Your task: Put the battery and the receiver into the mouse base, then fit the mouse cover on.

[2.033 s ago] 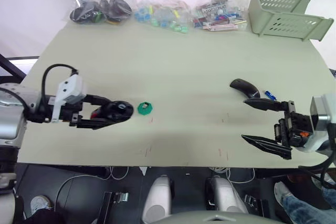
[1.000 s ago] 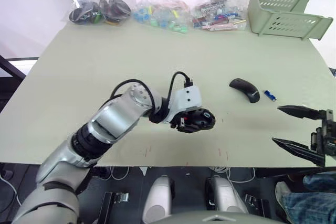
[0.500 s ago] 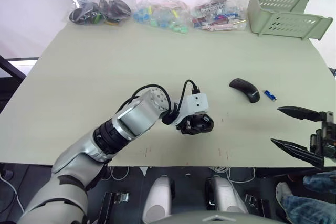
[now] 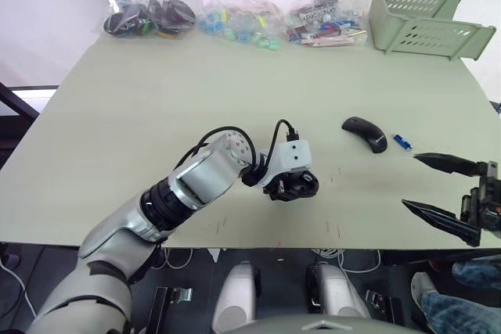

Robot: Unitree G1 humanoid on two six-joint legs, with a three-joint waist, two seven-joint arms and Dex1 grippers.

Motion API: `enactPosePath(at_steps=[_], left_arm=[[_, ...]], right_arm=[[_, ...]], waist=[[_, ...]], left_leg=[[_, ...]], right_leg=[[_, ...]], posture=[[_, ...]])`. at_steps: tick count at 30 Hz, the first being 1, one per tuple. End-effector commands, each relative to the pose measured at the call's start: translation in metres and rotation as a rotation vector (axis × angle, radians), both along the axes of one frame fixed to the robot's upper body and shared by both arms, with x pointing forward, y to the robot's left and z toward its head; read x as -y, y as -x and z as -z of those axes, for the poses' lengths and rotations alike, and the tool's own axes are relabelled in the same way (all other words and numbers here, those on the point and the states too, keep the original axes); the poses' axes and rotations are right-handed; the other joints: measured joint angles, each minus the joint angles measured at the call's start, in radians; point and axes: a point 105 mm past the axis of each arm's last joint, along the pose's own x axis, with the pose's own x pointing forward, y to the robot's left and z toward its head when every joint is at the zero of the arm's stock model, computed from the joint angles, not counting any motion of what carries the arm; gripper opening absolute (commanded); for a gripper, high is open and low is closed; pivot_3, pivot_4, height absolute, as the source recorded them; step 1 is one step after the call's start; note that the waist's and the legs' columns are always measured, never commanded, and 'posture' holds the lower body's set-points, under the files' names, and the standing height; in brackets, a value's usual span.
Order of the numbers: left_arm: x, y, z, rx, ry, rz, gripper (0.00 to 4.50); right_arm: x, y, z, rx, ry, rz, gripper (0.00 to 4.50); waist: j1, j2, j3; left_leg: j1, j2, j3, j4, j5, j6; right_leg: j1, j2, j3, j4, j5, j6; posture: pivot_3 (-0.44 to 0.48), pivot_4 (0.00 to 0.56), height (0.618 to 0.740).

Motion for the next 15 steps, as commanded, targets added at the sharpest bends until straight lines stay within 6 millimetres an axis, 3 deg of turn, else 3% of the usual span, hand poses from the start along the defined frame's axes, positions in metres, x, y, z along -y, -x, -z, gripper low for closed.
enactPosePath(at_steps=[1,8,11,15], left_arm=[[-0.001,0.003,0.007,-0.013,-0.023,-0.003,2.94],[0.001,0.001,0.005,0.001,-0.018,0.006,2.94],[0.001,0.001,0.005,0.000,-0.017,0.007,2.94],[0.002,0.001,0.005,-0.003,-0.016,0.010,2.94]], right_arm=[[-0.002,-0.004,-0.005,0.030,-0.001,0.026,4.50],[0.027,-0.059,0.016,-0.148,0.059,0.442,4.50],[0.053,-0.081,0.034,-0.228,0.101,0.643,4.50],[0.072,-0.101,0.044,-0.260,0.095,0.760,4.50]], waist=[[0.000,0.000,0.000],[0.001,0.001,-0.001],[0.001,0.001,-0.001],[0.000,0.002,-0.001]], left_leg=[[0.000,0.000,0.000,0.000,0.000,0.000],[0.000,0.000,0.001,0.001,0.000,0.000],[-0.001,-0.001,0.000,0.001,0.000,0.000],[-0.001,-0.002,0.001,0.001,0.000,0.000]], right_leg=[[0.000,0.000,0.000,0.000,0.000,0.000],[0.000,0.000,0.001,0.000,0.000,0.000],[0.000,0.000,0.001,0.000,0.000,0.000],[0.000,0.000,0.003,0.000,0.000,0.000]], posture=[[0.000,0.150,0.740],[0.000,0.150,0.740],[0.000,0.150,0.740],[0.000,0.150,0.740]])
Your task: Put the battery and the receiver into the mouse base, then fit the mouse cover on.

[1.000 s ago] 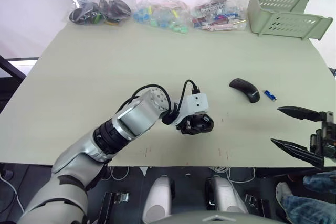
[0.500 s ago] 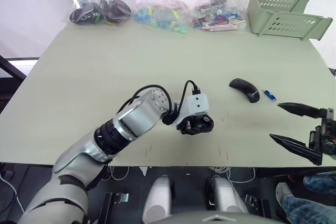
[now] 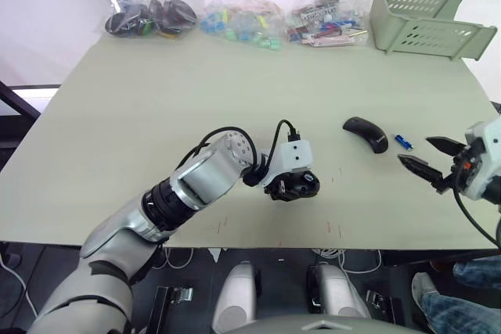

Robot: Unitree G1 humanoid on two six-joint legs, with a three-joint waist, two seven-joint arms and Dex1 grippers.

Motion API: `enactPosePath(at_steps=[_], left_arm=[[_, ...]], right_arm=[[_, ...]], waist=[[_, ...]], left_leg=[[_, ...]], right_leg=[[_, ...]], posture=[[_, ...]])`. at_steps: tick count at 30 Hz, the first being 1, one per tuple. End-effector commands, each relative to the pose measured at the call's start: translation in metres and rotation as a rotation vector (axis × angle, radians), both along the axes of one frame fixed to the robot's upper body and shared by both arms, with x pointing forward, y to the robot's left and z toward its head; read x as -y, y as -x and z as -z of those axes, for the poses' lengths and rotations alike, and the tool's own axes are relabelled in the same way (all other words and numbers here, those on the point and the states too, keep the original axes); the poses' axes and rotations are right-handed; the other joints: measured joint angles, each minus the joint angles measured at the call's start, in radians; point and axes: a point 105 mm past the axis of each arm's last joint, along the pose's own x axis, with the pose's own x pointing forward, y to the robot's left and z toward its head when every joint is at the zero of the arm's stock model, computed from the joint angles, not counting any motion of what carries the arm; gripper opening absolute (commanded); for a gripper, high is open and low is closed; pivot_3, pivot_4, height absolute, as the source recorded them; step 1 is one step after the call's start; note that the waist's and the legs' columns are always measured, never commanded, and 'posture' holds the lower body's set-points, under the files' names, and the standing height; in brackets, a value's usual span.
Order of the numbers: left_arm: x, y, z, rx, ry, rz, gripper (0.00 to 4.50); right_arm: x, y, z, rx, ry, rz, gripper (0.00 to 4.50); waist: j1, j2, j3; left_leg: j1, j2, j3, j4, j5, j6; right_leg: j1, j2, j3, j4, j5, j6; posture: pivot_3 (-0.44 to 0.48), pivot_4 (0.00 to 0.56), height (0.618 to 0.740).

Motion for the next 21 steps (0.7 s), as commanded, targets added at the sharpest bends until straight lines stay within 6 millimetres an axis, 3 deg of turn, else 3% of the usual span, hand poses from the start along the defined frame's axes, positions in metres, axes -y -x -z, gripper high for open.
enactPosePath(at_steps=[1,6,9,10,11,21], left_arm=[[-0.001,0.001,0.005,-0.007,-0.019,0.000,2.94],[0.001,0.000,0.006,-0.007,-0.020,-0.001,2.94],[0.001,0.000,0.007,-0.009,-0.023,-0.001,2.94],[0.002,0.000,0.008,-0.009,-0.023,-0.001,2.94],[0.002,0.000,0.008,-0.009,-0.023,-0.001,2.94],[0.002,0.002,0.010,-0.018,-0.019,-0.003,2.94]], right_arm=[[0.017,-0.018,0.002,0.009,0.011,0.108,4.50],[0.022,-0.040,0.016,-0.012,-0.020,0.149,4.50],[0.022,-0.049,0.021,-0.013,-0.034,0.145,3.67],[0.022,-0.052,0.022,-0.011,-0.027,0.143,3.00],[0.022,-0.053,0.023,-0.011,-0.024,0.142,2.84],[0.025,-0.060,0.038,-0.025,0.009,0.140,2.84]], waist=[[0.000,0.001,0.000],[0.001,0.002,-0.001],[0.001,0.002,-0.001],[0.001,0.002,-0.001],[0.001,0.002,-0.001],[0.000,0.002,-0.001]], left_leg=[[0.000,0.000,0.000,0.000,0.000,0.000],[0.000,-0.001,0.000,0.000,0.000,0.000],[0.000,-0.002,0.000,0.000,0.000,0.000],[0.000,-0.003,0.000,0.000,0.000,0.000],[-0.001,-0.003,0.000,0.000,0.000,0.000],[0.000,-0.004,-0.001,0.000,0.000,0.000]], right_leg=[[0.000,0.000,0.000,0.000,0.000,0.000],[0.000,0.000,0.002,0.000,0.000,0.000],[0.000,0.000,0.003,0.000,0.000,0.000],[0.000,0.000,0.004,0.000,0.000,0.000],[0.000,0.000,0.004,0.000,0.000,0.000],[0.000,0.000,0.005,0.000,0.000,0.001]], posture=[[0.000,0.150,0.740],[0.000,0.150,0.740],[0.000,0.150,0.740],[0.000,0.150,0.740],[0.000,0.150,0.740],[0.000,0.150,0.740]])
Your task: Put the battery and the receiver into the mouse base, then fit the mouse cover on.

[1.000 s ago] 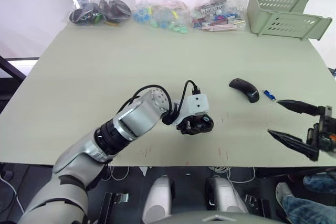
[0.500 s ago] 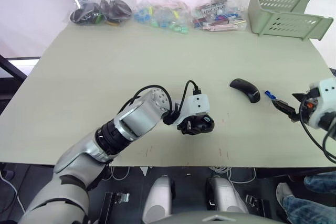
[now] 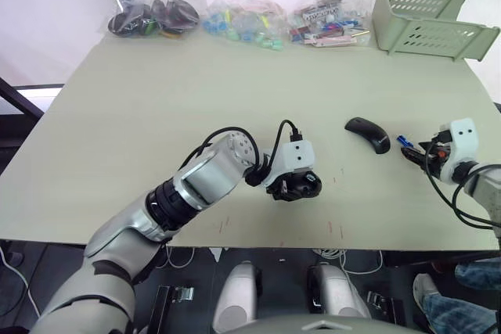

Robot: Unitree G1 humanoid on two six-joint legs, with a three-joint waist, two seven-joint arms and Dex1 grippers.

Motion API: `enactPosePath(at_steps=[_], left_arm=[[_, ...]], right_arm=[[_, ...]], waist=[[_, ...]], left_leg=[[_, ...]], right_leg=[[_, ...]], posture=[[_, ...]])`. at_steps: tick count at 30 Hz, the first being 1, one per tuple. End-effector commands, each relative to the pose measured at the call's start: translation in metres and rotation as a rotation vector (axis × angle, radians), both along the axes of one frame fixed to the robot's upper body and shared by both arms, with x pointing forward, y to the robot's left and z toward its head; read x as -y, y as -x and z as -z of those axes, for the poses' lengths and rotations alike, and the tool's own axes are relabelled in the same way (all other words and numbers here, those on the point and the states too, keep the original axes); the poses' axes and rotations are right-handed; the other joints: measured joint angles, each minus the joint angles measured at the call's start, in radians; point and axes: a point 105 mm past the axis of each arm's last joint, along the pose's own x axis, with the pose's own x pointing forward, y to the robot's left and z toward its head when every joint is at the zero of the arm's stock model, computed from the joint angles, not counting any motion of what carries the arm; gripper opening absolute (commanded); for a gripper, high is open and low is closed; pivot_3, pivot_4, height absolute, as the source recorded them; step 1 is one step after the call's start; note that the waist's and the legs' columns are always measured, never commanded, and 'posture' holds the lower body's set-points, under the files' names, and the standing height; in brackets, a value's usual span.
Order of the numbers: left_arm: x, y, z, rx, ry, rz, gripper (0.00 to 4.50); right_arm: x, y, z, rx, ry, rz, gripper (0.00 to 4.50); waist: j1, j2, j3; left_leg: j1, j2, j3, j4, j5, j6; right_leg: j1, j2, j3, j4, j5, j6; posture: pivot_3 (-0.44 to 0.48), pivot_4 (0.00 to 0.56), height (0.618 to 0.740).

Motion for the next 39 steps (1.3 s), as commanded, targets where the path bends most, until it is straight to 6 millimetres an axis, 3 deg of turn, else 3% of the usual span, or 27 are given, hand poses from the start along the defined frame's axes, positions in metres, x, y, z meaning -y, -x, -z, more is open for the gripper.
enactPosePath(at_steps=[1,8,9,10,15,16,24,26,28,30,32,36,39], left_arm=[[-0.001,0.004,0.010,-0.020,-0.020,-0.006,2.94],[-0.003,0.003,0.011,-0.020,-0.024,-0.007,2.94],[-0.003,0.003,0.011,-0.019,-0.025,-0.006,2.94],[-0.003,0.003,0.011,-0.018,-0.026,-0.006,2.94],[-0.005,0.002,0.011,-0.019,-0.030,-0.008,2.94],[-0.005,0.002,0.011,-0.020,-0.031,-0.009,2.94],[-0.005,0.000,0.013,-0.020,-0.033,-0.002,2.94],[-0.004,-0.001,0.013,-0.018,-0.034,0.001,2.94],[-0.003,-0.001,0.013,-0.016,-0.035,0.006,2.94],[-0.003,-0.002,0.013,-0.015,-0.038,0.010,2.94],[-0.003,-0.002,0.013,-0.014,-0.047,0.014,2.94],[-0.004,-0.002,0.013,-0.022,-0.059,0.018,2.94],[-0.008,-0.001,0.016,-0.027,-0.087,0.031,2.94]], right_arm=[[0.005,-0.005,-0.015,0.065,0.023,0.005,2.84],[0.005,-0.008,-0.009,0.066,0.027,0.016,2.84],[0.005,-0.009,-0.007,0.063,0.027,0.017,2.40],[0.005,-0.009,-0.005,0.058,0.027,0.019,2.40],[0.009,-0.007,-0.002,0.057,0.024,0.027,0.18],[0.009,-0.006,-0.003,0.063,0.026,0.024,0.06],[-0.005,0.019,-0.054,0.165,0.162,-0.111,0.06],[-0.020,0.031,-0.066,0.112,0.138,-0.193,0.06],[-0.031,0.046,-0.074,0.008,0.298,-0.270,0.06],[-0.053,0.064,-0.087,-0.059,0.290,-0.394,0.06],[-0.075,0.078,-0.099,-0.083,0.287,-0.505,0.06],[-0.102,0.097,-0.098,-0.239,0.214,-0.621,0.06],[-0.134,0.106,-0.095,-0.338,0.140,-0.751,0.06]], waist=[[0.000,0.000,0.000],[-0.001,0.000,0.000],[-0.001,0.000,0.000],[-0.001,0.000,0.000],[-0.001,0.000,0.000],[-0.002,0.000,0.000],[-0.001,0.002,0.000],[-0.001,0.002,0.000],[-0.001,0.003,-0.001],[0.000,0.007,-0.001],[-0.001,0.003,-0.003],[-0.001,0.002,-0.003],[-0.005,0.000,-0.003]], left_leg=[[0.000,0.000,0.000,0.000,0.000,0.000],[0.000,0.000,0.000,0.000,0.000,0.000],[0.000,0.000,0.000,0.000,0.000,0.000],[0.000,0.000,0.000,0.000,0.000,0.000],[0.001,0.000,0.000,0.000,0.000,0.000],[0.001,0.000,0.000,0.000,0.000,0.000],[0.000,0.000,0.000,0.000,0.000,0.000],[0.000,0.000,0.000,0.000,0.000,0.000],[0.001,0.000,-0.001,0.000,0.000,0.000],[0.000,0.000,-0.001,0.001,0.000,0.000],[0.001,0.000,-0.003,0.000,0.000,0.000],[0.001,0.000,-0.004,0.001,0.000,0.000],[0.001,0.000,-0.003,0.002,0.000,0.000]], right_leg=[[0.000,0.000,0.000,0.000,0.000,0.000],[0.000,0.000,0.000,0.000,0.000,0.000],[0.000,0.000,0.000,0.000,0.000,0.000],[0.000,0.000,0.000,0.000,0.000,0.000],[0.000,0.000,0.000,0.000,0.000,0.000],[0.000,0.000,0.000,0.000,0.000,0.000],[0.000,0.000,0.000,0.000,0.000,0.000],[0.000,0.000,0.000,0.000,0.000,0.001],[0.001,0.000,0.000,0.000,0.000,0.000],[0.001,0.000,0.000,0.001,0.000,0.000],[0.001,0.000,-0.001,0.000,0.000,0.000],[0.002,0.001,-0.002,-0.001,-0.002,0.003],[0.003,0.001,-0.001,-0.001,-0.001,-0.001]], posture=[[0.000,0.150,0.740],[0.000,0.150,0.740],[0.000,0.150,0.740],[0.000,0.150,0.740],[0.000,0.150,0.740],[0.000,0.150,0.740],[0.000,0.150,0.740],[0.000,0.150,0.740],[0.000,0.150,0.740],[0.000,0.150,0.740],[0.000,0.150,0.740],[0.000,0.150,0.740],[0.000,0.150,0.740]])
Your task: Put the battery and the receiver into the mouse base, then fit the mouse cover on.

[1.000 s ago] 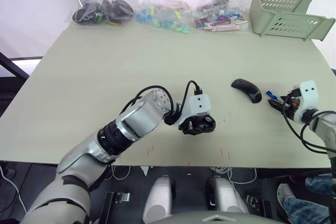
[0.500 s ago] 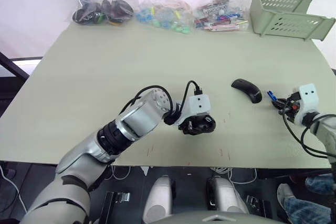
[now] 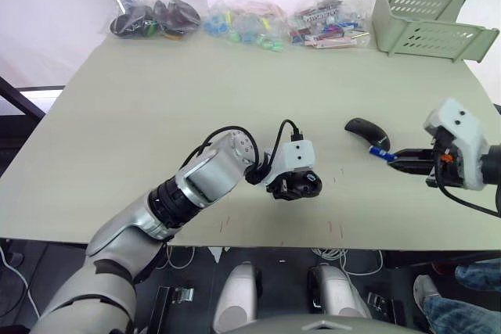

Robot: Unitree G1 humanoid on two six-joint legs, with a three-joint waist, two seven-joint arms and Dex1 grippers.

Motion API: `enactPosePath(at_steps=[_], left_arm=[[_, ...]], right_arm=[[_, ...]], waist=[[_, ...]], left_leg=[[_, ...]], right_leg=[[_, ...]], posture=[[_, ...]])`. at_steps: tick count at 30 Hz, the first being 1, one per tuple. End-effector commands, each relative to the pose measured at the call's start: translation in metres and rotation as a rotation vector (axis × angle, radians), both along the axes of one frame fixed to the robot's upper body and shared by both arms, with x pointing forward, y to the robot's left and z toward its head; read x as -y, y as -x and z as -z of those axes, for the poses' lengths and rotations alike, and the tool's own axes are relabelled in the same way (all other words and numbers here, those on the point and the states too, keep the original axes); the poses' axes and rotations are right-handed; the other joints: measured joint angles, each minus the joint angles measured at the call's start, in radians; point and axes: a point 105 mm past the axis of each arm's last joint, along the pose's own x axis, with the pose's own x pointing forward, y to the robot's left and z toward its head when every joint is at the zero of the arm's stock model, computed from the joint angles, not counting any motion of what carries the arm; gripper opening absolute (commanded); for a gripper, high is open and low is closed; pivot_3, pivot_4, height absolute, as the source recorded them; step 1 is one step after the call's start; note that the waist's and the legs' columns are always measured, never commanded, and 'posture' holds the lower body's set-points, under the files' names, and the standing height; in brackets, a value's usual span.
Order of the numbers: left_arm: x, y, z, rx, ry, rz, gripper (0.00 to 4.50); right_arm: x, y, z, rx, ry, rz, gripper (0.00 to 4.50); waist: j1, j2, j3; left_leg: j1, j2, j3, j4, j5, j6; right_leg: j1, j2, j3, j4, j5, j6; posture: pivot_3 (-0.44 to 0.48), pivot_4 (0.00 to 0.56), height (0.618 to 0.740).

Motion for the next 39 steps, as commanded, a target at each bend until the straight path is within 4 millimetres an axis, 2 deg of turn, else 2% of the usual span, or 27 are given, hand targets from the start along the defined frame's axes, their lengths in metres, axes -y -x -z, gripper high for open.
enactPosePath(at_steps=[1,7,12,21,39], left_arm=[[-0.007,0.003,0.015,-0.023,-0.073,0.006,2.94],[-0.006,0.006,0.016,-0.029,-0.077,0.021,2.94],[-0.007,0.007,0.017,-0.031,-0.078,0.016,2.94],[-0.006,0.007,0.018,-0.037,-0.076,0.006,2.94],[-0.005,0.007,0.019,-0.040,-0.075,-0.001,2.94]], right_arm=[[-0.030,0.015,0.004,-0.139,-0.010,-0.119,0.06],[-0.051,-0.017,0.016,-0.200,-0.018,-0.065,0.06],[-0.058,-0.017,0.031,-0.248,0.023,-0.068,0.06],[-0.066,-0.025,0.039,-0.304,0.013,-0.036,0.06],[-0.081,-0.026,0.058,-0.361,0.047,-0.011,0.06]], waist=[[-0.005,0.000,0.000],[-0.008,0.000,0.000],[-0.005,0.000,0.000],[-0.012,0.000,0.000],[-0.013,0.000,0.000]], left_leg=[[0.000,0.000,0.000,0.000,0.000,0.000],[-0.001,0.000,-0.001,-0.001,0.000,0.000],[-0.004,0.000,-0.001,-0.001,0.000,0.000],[-0.004,0.000,-0.001,-0.002,0.000,0.000],[-0.004,0.000,-0.001,-0.002,0.000,0.000]], right_leg=[[0.000,0.000,0.000,0.000,-0.001,-0.001],[-0.001,0.000,-0.001,0.000,0.000,0.001],[-0.004,0.000,-0.001,0.000,0.001,0.001],[-0.004,0.000,-0.001,0.000,0.001,0.001],[-0.004,0.000,-0.001,0.000,0.001,0.001]], posture=[[0.000,0.150,0.740],[0.000,0.150,0.740],[0.000,0.150,0.740],[0.000,0.150,0.740],[0.000,0.150,0.740]])
